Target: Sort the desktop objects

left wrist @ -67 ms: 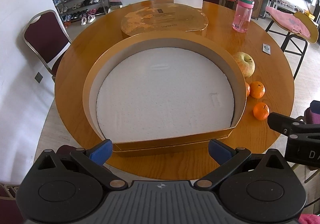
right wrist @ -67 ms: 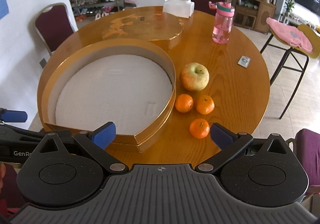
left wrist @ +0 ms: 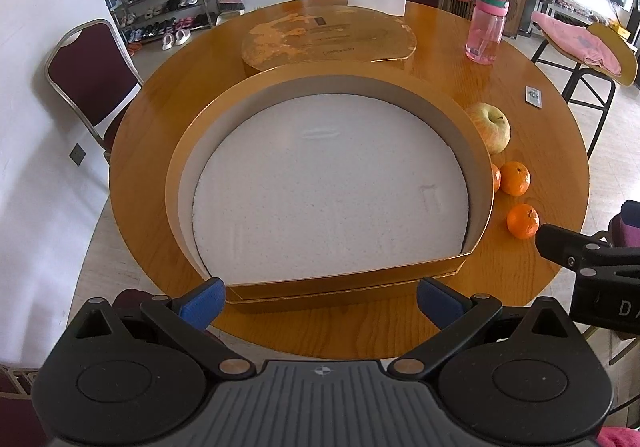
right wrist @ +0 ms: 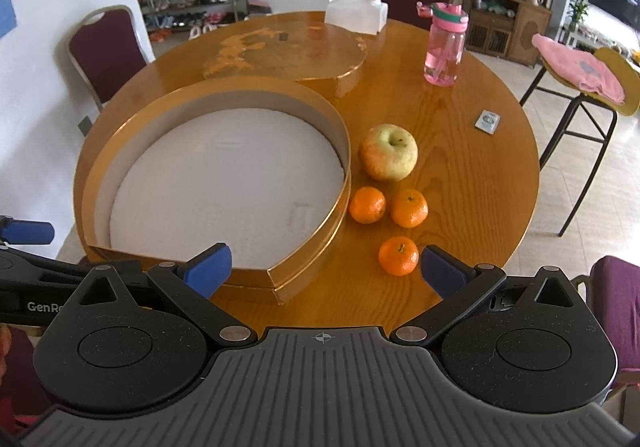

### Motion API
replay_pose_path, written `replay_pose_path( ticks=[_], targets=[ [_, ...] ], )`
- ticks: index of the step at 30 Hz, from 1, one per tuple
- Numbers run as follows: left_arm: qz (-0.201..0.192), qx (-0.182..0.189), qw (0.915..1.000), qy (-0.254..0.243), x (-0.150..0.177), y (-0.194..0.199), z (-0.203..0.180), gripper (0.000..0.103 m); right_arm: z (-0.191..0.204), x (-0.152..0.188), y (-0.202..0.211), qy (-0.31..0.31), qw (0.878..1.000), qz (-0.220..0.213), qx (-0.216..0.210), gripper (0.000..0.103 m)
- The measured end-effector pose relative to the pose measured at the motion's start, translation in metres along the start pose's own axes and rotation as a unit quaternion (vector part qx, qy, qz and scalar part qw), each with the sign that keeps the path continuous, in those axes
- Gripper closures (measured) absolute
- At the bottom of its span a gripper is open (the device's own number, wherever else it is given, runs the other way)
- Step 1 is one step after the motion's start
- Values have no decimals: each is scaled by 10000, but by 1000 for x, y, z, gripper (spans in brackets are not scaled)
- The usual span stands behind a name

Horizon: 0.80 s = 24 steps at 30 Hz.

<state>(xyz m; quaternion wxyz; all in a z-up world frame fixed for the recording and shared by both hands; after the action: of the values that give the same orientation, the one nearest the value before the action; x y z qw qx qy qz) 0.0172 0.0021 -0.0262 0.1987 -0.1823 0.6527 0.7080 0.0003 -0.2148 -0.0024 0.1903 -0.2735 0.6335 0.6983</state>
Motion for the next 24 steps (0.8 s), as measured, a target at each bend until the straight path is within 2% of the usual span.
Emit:
replay_pose_path(
  ticks=[24],
  targets=[
    [42,-17,10000,-58,-1,-9,2,0,1,-4,-11,-9,10000,64,25,0]
  ],
)
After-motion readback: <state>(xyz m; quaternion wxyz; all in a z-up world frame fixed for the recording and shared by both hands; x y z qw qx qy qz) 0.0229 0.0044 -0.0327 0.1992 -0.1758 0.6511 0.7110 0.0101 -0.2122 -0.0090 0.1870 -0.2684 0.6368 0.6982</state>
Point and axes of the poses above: each gripper's, at about its wrist camera, not at the fingertips, and y roughly against the way its jaws point, z to its left, x to its underside, the point moved 3 cm from there along -y, roughly the way its jaws point, and after that the axes turned 1 degree about z, right-handed, at the moved point
